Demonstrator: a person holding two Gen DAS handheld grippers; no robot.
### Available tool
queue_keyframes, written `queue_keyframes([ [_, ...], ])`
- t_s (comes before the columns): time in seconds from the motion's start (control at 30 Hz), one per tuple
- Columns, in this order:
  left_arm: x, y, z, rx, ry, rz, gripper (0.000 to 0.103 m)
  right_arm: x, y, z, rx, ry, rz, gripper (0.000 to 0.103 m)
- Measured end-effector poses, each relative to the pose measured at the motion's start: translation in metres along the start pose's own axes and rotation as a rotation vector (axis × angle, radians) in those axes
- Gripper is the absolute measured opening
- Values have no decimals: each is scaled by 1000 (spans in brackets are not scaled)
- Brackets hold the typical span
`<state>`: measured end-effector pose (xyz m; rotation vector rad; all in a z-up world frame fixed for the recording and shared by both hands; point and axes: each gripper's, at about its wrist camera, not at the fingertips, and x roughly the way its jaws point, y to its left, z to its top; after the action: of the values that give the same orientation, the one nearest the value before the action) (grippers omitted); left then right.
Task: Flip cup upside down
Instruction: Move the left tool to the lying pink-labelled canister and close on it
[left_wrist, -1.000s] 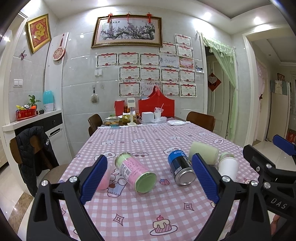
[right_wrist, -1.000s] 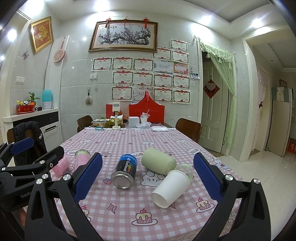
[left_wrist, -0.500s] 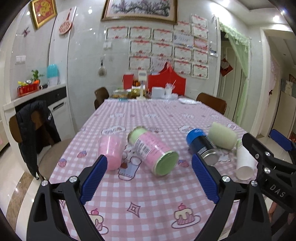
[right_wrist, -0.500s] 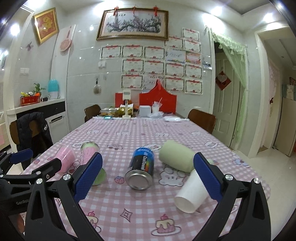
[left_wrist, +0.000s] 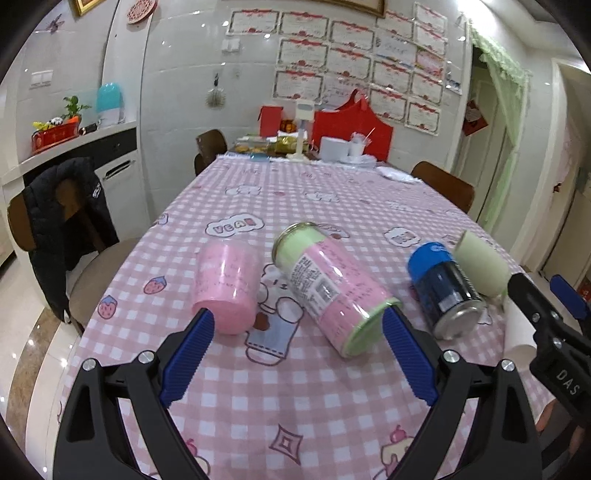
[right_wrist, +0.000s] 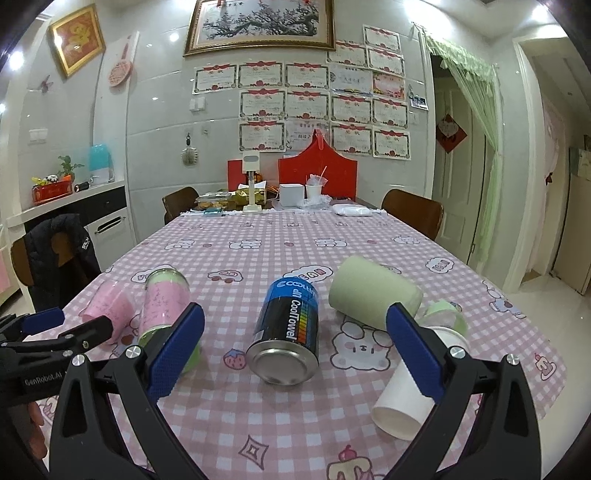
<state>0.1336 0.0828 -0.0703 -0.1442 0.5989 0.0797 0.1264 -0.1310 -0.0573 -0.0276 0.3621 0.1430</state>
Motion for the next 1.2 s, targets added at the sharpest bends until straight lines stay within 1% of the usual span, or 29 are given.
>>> queue_keyframes([
  [0.13, 15, -13, 10, -5, 21, -36, 91, 6, -6, 1, 23, 6, -12, 95],
  [0.23, 29, -29, 12, 29, 44, -24, 91, 8, -18, 2, 53, 7, -31, 95],
  [0.33, 47, -41, 15, 31, 85, -41, 91, 11, -30, 2, 73, 12, -49, 95],
  [0.47, 70, -56, 18, 51, 127, -22, 91, 18, -40, -1, 93, 32, -60, 95],
  [0.6, 95, -58, 18, 44, 186, 11, 91, 26, -46, -4, 107, 50, -62, 95],
  [0.7, 107, -58, 18, 45, 207, 36, 91, 31, -47, -5, 104, 66, -62, 95],
  [0.83, 107, -57, 17, 50, 202, 22, 89, 35, -51, -7, 122, 99, -51, 95],
  [0.9, 105, -57, 15, 64, 198, 8, 86, 36, -53, -7, 130, 117, -49, 95],
  [1.07, 93, -51, 10, 77, 185, -60, 77, 34, -55, -8, 142, 135, -50, 95],
  [1.2, 79, -53, 2, 123, 187, -96, 73, 29, -55, -9, 153, 152, -37, 95],
])
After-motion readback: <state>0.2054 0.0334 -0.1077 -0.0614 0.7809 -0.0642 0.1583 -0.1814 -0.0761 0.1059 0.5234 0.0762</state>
